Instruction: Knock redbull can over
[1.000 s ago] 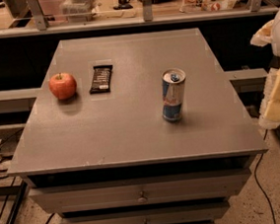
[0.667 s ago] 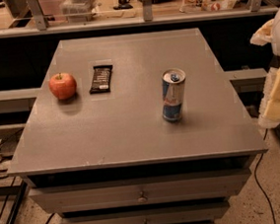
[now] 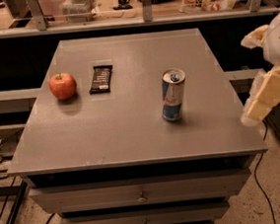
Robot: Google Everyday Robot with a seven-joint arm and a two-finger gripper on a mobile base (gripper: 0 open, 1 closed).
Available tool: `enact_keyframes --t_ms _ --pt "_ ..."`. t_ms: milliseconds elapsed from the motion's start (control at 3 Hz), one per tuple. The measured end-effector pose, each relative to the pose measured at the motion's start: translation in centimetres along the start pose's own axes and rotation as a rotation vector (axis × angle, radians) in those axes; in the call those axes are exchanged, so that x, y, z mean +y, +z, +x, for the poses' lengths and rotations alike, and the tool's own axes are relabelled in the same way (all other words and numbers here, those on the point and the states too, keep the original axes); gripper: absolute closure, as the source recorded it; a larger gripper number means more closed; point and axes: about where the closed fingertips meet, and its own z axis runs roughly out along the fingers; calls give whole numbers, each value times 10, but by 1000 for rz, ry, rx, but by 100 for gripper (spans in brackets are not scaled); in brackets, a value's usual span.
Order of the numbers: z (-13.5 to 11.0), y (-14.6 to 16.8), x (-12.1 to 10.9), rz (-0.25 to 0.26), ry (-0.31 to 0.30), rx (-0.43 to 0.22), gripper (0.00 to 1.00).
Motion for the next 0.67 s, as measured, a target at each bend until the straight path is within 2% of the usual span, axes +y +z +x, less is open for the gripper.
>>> enact_keyframes --t_ms 333,667 --pt "-11 24 -8 -4 11 -120 0" --pt "-27 53 -19 -38 62 -253 0"
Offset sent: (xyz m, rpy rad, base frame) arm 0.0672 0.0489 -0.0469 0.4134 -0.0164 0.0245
